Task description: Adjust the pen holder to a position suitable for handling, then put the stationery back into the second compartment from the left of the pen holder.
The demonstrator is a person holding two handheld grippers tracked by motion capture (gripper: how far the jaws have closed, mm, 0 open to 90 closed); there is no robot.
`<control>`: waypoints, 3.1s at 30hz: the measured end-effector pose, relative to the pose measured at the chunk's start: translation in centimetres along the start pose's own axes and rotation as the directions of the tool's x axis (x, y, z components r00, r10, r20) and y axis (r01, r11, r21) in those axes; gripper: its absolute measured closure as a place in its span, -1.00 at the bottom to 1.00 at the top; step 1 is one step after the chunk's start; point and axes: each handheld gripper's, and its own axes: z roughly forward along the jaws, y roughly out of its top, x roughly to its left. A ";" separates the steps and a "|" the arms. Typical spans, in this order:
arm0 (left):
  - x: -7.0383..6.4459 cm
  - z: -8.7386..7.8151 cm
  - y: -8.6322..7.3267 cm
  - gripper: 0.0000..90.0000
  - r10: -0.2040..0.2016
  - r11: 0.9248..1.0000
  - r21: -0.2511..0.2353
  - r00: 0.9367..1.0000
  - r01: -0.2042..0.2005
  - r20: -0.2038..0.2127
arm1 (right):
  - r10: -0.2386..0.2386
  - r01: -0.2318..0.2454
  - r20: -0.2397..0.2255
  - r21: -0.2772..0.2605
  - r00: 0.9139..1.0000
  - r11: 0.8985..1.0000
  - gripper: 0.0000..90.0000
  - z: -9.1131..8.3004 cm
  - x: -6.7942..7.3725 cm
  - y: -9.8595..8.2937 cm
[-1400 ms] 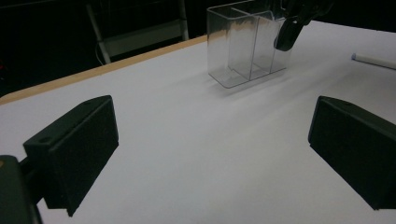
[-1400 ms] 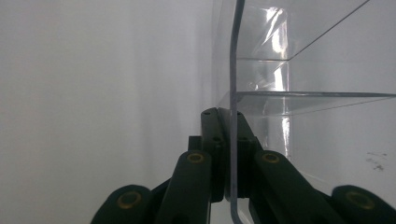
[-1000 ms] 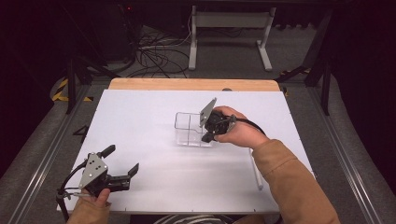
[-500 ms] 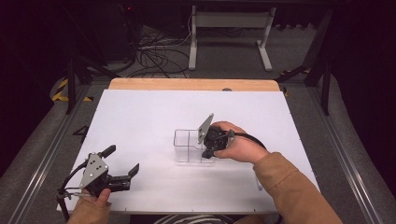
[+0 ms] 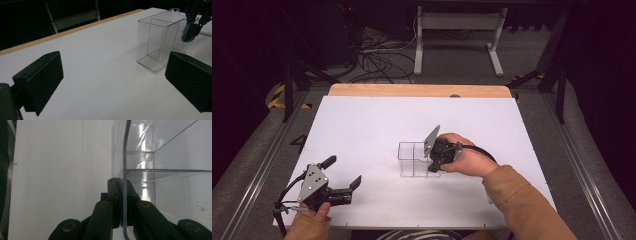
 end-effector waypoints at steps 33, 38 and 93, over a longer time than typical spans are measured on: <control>0.1 0.1 0.0 -0.95 -0.005 1.000 -0.002 1.000 0.005 -0.005 | 0.281 -0.145 0.224 -0.480 0.933 0.865 -0.64 -7.4 2.7 -2.5; 0.1 0.2 0.1 -0.95 0.001 1.000 -0.004 1.000 -0.001 -0.002 | 0.329 -0.122 0.285 -0.560 0.901 0.819 -0.67 -8.5 2.7 -3.5; -0.1 0.2 0.1 -0.95 0.004 1.000 0.002 1.000 -0.004 0.002 | 0.842 -0.637 0.244 -0.563 0.481 0.526 -0.37 -7.5 5.9 -11.8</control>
